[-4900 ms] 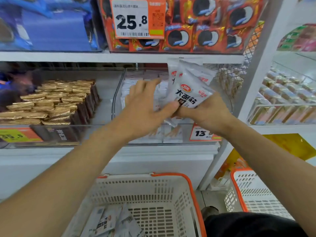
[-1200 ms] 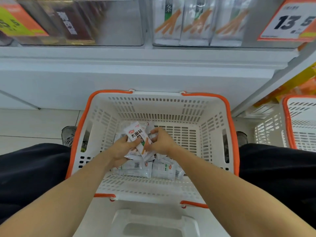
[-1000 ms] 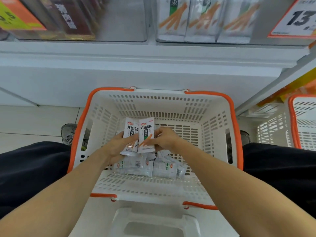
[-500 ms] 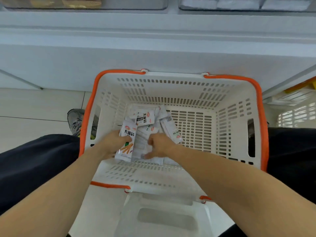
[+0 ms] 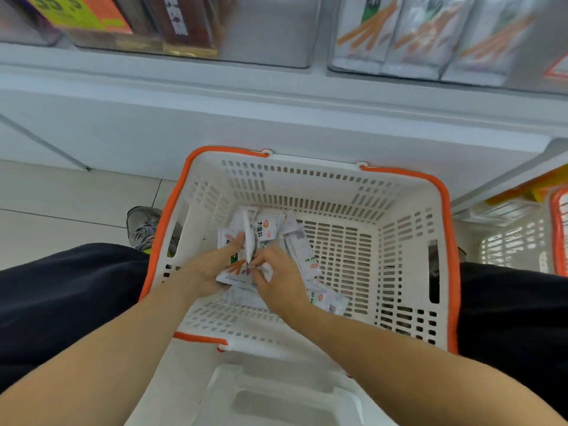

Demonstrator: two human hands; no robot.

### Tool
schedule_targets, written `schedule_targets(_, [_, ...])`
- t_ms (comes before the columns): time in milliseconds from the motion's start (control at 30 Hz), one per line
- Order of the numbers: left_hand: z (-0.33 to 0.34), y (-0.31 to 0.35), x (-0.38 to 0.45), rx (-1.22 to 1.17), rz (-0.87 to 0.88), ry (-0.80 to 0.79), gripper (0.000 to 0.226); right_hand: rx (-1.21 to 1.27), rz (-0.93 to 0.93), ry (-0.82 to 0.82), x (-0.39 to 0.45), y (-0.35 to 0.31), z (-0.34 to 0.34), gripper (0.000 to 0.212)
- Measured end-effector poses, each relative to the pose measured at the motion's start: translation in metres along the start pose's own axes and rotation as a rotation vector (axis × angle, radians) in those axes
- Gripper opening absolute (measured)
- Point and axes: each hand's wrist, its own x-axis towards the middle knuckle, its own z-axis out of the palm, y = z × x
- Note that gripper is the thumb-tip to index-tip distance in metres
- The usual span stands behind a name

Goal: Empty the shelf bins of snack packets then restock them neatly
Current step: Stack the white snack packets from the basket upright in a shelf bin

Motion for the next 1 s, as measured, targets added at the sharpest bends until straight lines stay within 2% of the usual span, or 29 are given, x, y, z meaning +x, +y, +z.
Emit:
schedule_targets(67, [0.003, -0.002, -0.004, -0.004, 0.077, -0.025, 0.061, -0.019, -0.076, -0.1, -0.007, 0.0, 0.009, 0.009])
schedule_targets(133, [0.003, -0.006, -0.006, 0.017, 0.12, -0.035, 0.067, -0.042, -0.07, -0.157, -0.007, 0.002, 0.009, 0.016])
schedule_targets(200, [0.003, -0.01, -0.006, -0.05, 0.133, -0.094, 0.058, -0.057, -0.067, -0.178, -0.006, 0.002, 0.003, 0.016])
schedule_targets(267, [0.003, -0.012, -0.002, -0.046, 0.132, -0.132, 0.064, -0.074, -0.104, -0.249, 0.001, 0.0, -0.006, 0.018])
schedule_targets(333, [0.009, -0.01, -0.002, -0.02, 0.148, -0.104, 0.056, -0.045, -0.082, -0.343, 0.008, -0.007, -0.016, 0.02])
schedule_targets(367, [0.011, -0.01, 0.0, -0.022, 0.157, -0.09, 0.047, -0.014, -0.047, -0.345, 0.011, -0.01, -0.02, 0.019])
schedule_targets(433, [0.015, -0.009, 0.002, -0.039, 0.144, -0.079, 0.034, -0.004, 0.054, -0.205, 0.016, -0.009, -0.027, 0.013])
schedule_targets(500, [0.013, -0.008, 0.003, -0.031, 0.128, -0.055, 0.025, -0.105, 0.222, -0.093, 0.02, 0.008, -0.039, 0.014])
schedule_targets(533, [0.012, -0.008, 0.004, -0.006, 0.114, -0.04, 0.026, -0.208, 0.316, -0.15, 0.019, 0.023, -0.047, 0.021])
schedule_targets(567, [0.01, -0.01, 0.008, 0.053, 0.106, -0.031, 0.027, -0.35, 0.385, -0.286, 0.018, 0.042, -0.055, 0.032])
schedule_targets(633, [0.008, -0.016, 0.012, 0.161, 0.078, -0.037, 0.026, -0.601, 0.435, -0.582, 0.009, 0.073, -0.067, 0.052])
schedule_targets(667, [0.008, -0.018, 0.013, 0.196, 0.057, -0.045, 0.027, -0.664, 0.431, -0.649, 0.003, 0.082, -0.07, 0.056])
schedule_targets(800, [0.01, -0.024, 0.02, 0.279, 0.02, -0.057, 0.026, -0.687, 0.483, -0.617, -0.003, 0.091, -0.069, 0.053])
schedule_targets(933, [0.012, -0.02, 0.023, 0.264, -0.007, -0.026, 0.023, -0.689, 0.585, -0.722, 0.016, 0.077, -0.082, 0.03])
schedule_targets(1000, [0.019, -0.015, 0.02, 0.236, -0.024, -0.026, 0.024, -0.561, 0.694, -0.662, 0.035, 0.065, -0.099, 0.032])
